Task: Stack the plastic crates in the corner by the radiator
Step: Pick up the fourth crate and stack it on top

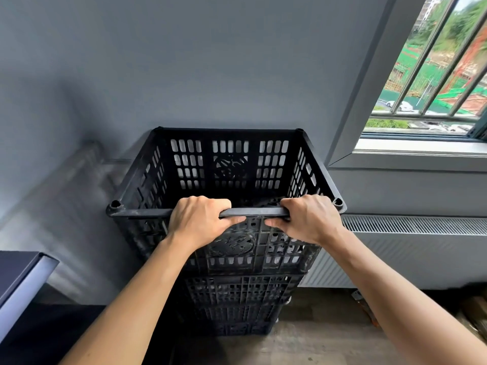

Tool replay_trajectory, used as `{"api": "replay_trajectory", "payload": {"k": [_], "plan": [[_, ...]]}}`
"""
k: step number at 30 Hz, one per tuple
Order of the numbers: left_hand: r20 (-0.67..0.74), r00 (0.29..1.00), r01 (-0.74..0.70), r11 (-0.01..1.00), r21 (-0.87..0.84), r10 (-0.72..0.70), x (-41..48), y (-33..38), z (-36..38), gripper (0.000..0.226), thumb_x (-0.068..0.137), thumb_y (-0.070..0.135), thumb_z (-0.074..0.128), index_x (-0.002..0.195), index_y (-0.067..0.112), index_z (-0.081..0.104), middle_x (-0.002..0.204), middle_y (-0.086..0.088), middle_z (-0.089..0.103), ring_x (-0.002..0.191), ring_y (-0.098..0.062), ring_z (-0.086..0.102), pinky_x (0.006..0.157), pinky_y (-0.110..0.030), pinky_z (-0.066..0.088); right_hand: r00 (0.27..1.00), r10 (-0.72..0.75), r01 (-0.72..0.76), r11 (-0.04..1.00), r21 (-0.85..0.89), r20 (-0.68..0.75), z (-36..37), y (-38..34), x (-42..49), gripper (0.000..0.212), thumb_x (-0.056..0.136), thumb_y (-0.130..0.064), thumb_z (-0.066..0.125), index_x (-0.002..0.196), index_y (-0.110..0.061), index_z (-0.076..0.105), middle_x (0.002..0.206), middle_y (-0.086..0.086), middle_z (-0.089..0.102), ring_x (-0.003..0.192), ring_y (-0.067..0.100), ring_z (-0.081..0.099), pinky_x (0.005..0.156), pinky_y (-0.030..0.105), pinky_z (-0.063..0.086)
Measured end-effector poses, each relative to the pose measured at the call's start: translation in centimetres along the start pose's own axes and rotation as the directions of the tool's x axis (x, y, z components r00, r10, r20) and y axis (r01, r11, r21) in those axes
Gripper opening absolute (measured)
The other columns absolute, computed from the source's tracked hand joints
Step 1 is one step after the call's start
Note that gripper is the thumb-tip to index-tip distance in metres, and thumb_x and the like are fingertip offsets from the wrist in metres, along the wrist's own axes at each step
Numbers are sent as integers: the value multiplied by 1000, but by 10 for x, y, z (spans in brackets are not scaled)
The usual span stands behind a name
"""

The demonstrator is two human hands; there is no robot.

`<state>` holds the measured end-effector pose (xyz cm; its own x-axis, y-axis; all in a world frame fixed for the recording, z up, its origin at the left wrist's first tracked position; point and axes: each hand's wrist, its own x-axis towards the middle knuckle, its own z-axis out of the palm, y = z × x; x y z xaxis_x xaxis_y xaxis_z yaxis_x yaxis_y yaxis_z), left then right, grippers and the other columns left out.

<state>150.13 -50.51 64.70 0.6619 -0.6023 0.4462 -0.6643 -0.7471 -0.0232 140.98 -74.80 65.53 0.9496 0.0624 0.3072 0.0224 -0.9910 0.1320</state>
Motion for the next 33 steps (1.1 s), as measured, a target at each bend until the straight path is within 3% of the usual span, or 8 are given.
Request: {"api": "replay_trajectory", "payload": {"k": [5, 13, 17, 20, 22, 26, 29, 33], "plan": [[11, 1000, 25, 1000, -18, -24, -1, 1, -1, 70, 78, 88, 25, 62, 25, 50, 39, 10, 41, 38, 0, 39, 47, -21, 27, 999, -25, 23, 996, 83, 23, -1, 4, 0, 71, 76, -90, 17, 59, -24, 35, 45, -9, 44, 38, 13, 48, 46, 27, 48], [247, 969, 41, 989, -140, -5, -2, -4, -19, 73, 84, 83, 11, 85, 29, 60, 71, 10, 64, 69, -11, 61, 69, -34, 48, 988, -16, -28, 961, 277, 154, -11, 11, 2, 84, 84, -84, 4, 77, -20, 58, 54, -4, 55, 52, 12, 56, 49, 26, 36], [151, 988, 48, 990, -133, -28, 2, -29, -31, 56, 96, 64, 23, 95, 28, 66, 94, 10, 69, 91, -14, 62, 87, -39, 49, 991, 65, -90, 968, 233, 113, -13, 20, 18, 64, 93, -71, 25, 68, -19, 52, 61, -7, 59, 58, 14, 59, 54, 29, 47], [140, 985, 104, 994, 11, -105, 10, -68, -35, 39, 95, 53, 45, 120, 29, 64, 123, 5, 62, 117, -18, 52, 98, -44, 42, 989, 106, -122, 979, 165, 105, -12, 36, 36, 37, 94, -57, 44, 89, -28, 67, 90, -7, 70, 90, 20, 63, 71, 35, 54], [153, 970, 175, 981, 86, -187, 17, -95, -38, 41, 93, 46, 54, 128, 26, 61, 135, -4, 54, 129, -25, 42, 101, -47, 37, 980, 158, -173, 978, 118, 121, -6, 48, 49, 29, 93, -52, 51, 106, -33, 69, 112, -2, 65, 111, 24, 49, 81, 39, 50], [204, 922, 299, 939, 168, -330, 37, -131, -42, 57, 93, 40, 59, 143, 17, 45, 142, -18, 42, 132, -36, 36, 103, -52, 37, 953, 263, -259, 965, -49, 149, 6, 70, 73, 47, 87, -53, 60, 130, -34, 56, 143, 10, 40, 126, 33, 31, 98, 47, 41], [317, 847, 393, 905, 166, -426, 54, -147, -38, 66, 96, 38, 55, 151, 13, 28, 144, -26, 34, 133, -43, 35, 106, -51, 35, 906, 334, -350, 937, 17, 260, 13, 78, 86, 61, 86, -47, 64, 141, -31, 41, 151, 12, 22, 131, 37, 24, 96, 53, 45], [395, 813, 408, 902, 137, -428, 77, -161, -20, 74, 97, 36, 55, 153, 9, 16, 144, -29, 36, 130, -45, 41, 104, -49, 39, 889, 353, -366, 931, -12, 292, 22, 79, 100, 65, 88, -39, 64, 145, -30, 33, 150, 14, 21, 131, 38, 25, 95, 54, 46]]}}
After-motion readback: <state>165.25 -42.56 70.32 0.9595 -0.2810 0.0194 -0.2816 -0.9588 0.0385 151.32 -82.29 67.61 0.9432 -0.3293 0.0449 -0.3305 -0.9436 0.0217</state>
